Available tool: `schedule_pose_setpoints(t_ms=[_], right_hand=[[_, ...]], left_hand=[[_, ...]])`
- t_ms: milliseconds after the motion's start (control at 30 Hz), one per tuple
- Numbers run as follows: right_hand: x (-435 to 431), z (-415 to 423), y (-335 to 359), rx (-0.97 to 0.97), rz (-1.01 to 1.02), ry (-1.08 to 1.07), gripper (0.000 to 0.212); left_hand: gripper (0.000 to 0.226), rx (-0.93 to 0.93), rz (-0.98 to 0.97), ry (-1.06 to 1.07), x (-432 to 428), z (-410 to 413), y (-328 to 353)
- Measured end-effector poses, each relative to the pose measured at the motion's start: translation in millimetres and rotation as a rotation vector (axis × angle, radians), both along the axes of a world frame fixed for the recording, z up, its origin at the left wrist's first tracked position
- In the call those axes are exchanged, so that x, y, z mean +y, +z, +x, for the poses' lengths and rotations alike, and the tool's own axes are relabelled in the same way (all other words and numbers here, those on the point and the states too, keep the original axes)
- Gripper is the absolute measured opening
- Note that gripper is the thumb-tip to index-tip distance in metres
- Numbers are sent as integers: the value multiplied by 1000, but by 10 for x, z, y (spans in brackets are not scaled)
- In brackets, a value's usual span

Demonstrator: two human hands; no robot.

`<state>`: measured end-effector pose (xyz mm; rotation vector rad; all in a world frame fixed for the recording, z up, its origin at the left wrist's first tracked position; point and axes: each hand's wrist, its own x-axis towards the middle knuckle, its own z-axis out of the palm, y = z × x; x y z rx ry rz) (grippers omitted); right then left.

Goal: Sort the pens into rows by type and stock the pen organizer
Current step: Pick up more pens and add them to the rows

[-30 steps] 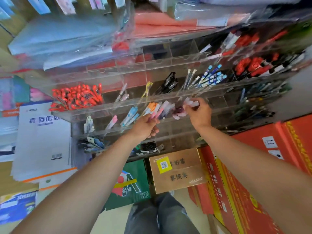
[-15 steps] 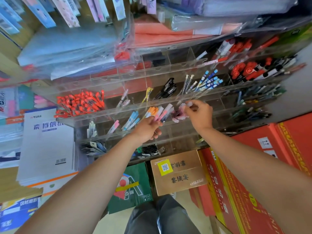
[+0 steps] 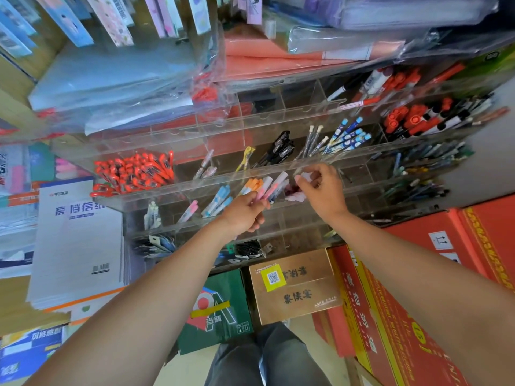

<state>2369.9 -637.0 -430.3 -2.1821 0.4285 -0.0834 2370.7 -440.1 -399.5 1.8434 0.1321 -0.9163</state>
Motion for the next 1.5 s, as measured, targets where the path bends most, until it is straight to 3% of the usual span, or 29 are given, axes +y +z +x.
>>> schedule_pose_setpoints(t_ms=[100, 200, 300, 400, 533, 700, 933, 1033, 1200, 1400, 1500], right_hand=[[-32, -59, 143, 1, 207, 38, 26], [-10, -108, 272, 175, 514, 187, 23], [6, -155, 324, 279, 665, 291, 14], [-71, -192, 379, 274, 708, 252, 5], [-327, -120, 427, 124, 562, -19, 7], [-502, -4, 487, -55, 409, -215, 17], [-302, 68, 237, 5, -24, -5, 6], [-167, 65, 187, 47, -134, 80, 19], [-144, 52, 156, -11, -189, 65, 24], [-145, 4, 46, 16, -250, 112, 16], [-103, -26, -26, 23, -173, 111, 21]], left_hand=[[24, 7, -28, -51, -85, -5, 39], [24, 21, -42, -194, -211, -26, 91], [31, 38, -52, -292, -327, -51, 131], [36, 10, -7, -320, -402, -52, 180], [36, -150, 174, -312, -382, 47, 142], [43, -179, 203, -312, -375, 104, 141], [51, -131, 273, -419, -398, 88, -34], [52, -163, 287, -442, -392, 64, -81], [51, -194, 312, -472, -353, 71, -164], [52, -256, 422, -525, -307, 81, -275], [52, -261, 454, -559, -276, 70, -310]])
